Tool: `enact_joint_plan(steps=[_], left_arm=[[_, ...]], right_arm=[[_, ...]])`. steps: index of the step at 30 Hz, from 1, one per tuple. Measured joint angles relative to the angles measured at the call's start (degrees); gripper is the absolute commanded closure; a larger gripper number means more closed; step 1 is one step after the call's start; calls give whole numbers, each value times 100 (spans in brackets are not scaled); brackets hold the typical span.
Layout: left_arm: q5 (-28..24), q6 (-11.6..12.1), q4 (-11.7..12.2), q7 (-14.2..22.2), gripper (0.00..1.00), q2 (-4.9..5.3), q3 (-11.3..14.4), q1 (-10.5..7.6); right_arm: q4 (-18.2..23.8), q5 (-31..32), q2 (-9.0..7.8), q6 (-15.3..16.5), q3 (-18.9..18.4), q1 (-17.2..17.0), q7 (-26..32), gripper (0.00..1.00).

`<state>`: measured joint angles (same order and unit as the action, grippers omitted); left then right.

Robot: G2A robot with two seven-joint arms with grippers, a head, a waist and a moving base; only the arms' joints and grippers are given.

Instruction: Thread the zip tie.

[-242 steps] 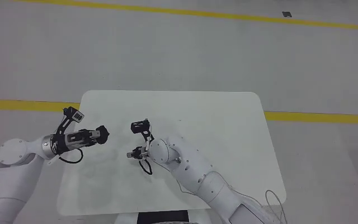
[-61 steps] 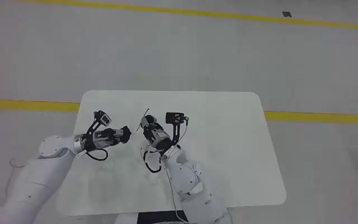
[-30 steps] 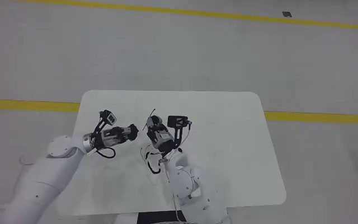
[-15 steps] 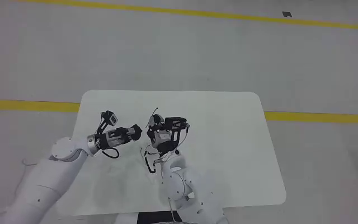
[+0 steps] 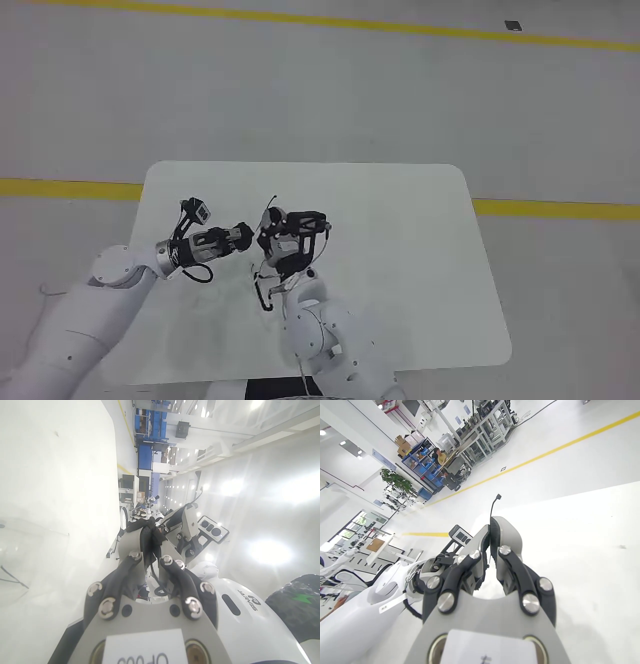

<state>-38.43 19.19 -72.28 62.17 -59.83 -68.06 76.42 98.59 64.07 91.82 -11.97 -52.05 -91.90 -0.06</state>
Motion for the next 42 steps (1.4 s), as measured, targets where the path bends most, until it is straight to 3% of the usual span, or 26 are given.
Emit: enact_joint_plan(steps=[16, 42], left_arm=[[0, 0, 0, 0, 100, 0, 0, 0], [0, 0, 0, 0, 100, 0, 0, 0]], right_arm=[[-10, 25, -43, -134, 108, 49, -3, 100], [6, -40, -97, -46, 157, 43, 27, 100]])
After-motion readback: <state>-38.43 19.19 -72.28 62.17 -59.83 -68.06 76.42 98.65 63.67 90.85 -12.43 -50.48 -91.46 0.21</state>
